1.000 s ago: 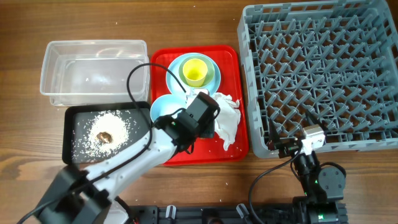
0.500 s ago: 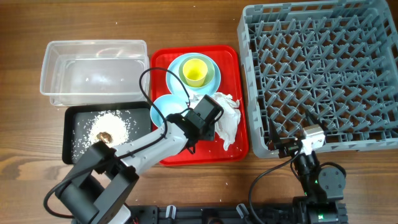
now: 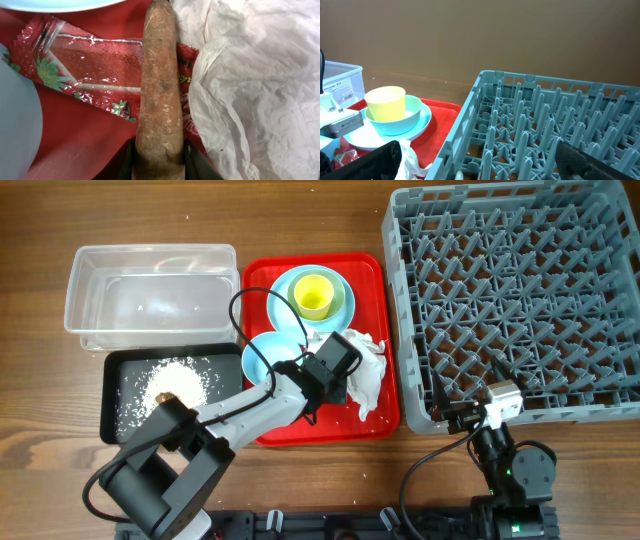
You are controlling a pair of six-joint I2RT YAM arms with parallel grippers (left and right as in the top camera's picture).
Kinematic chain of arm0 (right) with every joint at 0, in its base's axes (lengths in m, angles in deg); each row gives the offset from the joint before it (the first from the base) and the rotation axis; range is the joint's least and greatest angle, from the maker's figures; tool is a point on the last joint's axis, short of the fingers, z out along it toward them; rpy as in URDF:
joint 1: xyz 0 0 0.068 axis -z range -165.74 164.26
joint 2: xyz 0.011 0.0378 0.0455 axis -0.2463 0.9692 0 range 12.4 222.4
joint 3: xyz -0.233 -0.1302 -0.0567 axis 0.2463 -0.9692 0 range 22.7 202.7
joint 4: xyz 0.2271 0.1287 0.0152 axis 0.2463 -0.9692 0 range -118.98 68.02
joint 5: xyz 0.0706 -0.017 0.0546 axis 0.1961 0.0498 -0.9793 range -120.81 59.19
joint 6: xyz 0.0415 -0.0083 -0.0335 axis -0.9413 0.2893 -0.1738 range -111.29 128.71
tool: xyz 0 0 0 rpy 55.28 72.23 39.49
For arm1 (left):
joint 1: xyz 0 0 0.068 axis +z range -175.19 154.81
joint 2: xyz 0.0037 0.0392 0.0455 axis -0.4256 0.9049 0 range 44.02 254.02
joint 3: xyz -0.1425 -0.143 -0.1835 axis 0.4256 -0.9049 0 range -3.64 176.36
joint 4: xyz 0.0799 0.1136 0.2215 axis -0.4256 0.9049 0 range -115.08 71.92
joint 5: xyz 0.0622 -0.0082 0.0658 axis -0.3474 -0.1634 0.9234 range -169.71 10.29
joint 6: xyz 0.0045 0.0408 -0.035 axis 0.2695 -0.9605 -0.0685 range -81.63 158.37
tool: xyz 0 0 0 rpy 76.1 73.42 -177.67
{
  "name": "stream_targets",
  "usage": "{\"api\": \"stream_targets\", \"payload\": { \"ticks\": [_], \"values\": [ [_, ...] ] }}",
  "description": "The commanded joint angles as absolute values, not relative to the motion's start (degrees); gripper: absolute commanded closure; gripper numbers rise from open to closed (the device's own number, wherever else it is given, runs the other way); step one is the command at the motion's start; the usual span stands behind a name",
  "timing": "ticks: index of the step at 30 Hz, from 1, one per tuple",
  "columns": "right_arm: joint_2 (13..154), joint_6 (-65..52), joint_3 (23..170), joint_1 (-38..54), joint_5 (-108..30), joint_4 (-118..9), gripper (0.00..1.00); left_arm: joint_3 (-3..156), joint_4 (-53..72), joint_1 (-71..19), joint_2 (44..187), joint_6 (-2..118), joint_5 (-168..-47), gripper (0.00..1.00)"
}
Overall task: Sort waste into correct bins and load items into the dishwasher rack
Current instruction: 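Close the left gripper around the brown sausage, then carry the sausage to the black tray and open the left gripper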
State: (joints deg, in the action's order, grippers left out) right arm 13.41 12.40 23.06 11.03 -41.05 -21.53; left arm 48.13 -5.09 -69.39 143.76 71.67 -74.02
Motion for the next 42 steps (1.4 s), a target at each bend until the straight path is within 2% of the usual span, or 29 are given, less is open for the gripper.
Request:
{"api": "stream_targets", "payload": {
  "ticks": [1, 9, 16, 21, 24, 31, 42],
  "values": [
    [13.3, 11.7, 23.0, 10.7, -41.0, -21.2, 0.00, 48.2, -4.9, -69.6, 141.5, 71.8, -73.9, 0.81],
    [13.3, 11.7, 23.0, 10.7, -41.0, -21.2, 0.00, 48.2, -0.1, -69.6, 125.7, 71.8, -73.7, 0.83],
    [13.3, 11.7, 23.0, 10.7, -41.0, -21.2, 0.00, 48.1, 14.2, -68.6, 116.4, 72.2, -64.8, 0.83],
    [13.3, 11.7, 23.0, 10.7, -41.0, -21.2, 0.00, 48.1, 28.7, -62.7, 115.0, 78.3, -63.3, 0.83],
    [13.3, 11.7, 23.0, 10.7, -41.0, -21.2, 0.00, 48.1, 32.9, -58.0, 115.0, 78.7, -63.3, 0.83],
    [13.3, 11.7, 23.0, 10.7, -41.0, -21.2, 0.00, 48.0, 33.6, -48.7, 115.2, 78.1, -63.3, 0.83],
    [13.3, 11.7, 23.0, 10.7, -41.0, -21.2, 0.00, 47.9, 31.6, -47.7, 123.5, 72.3, -62.2, 0.83]
  ]
}}
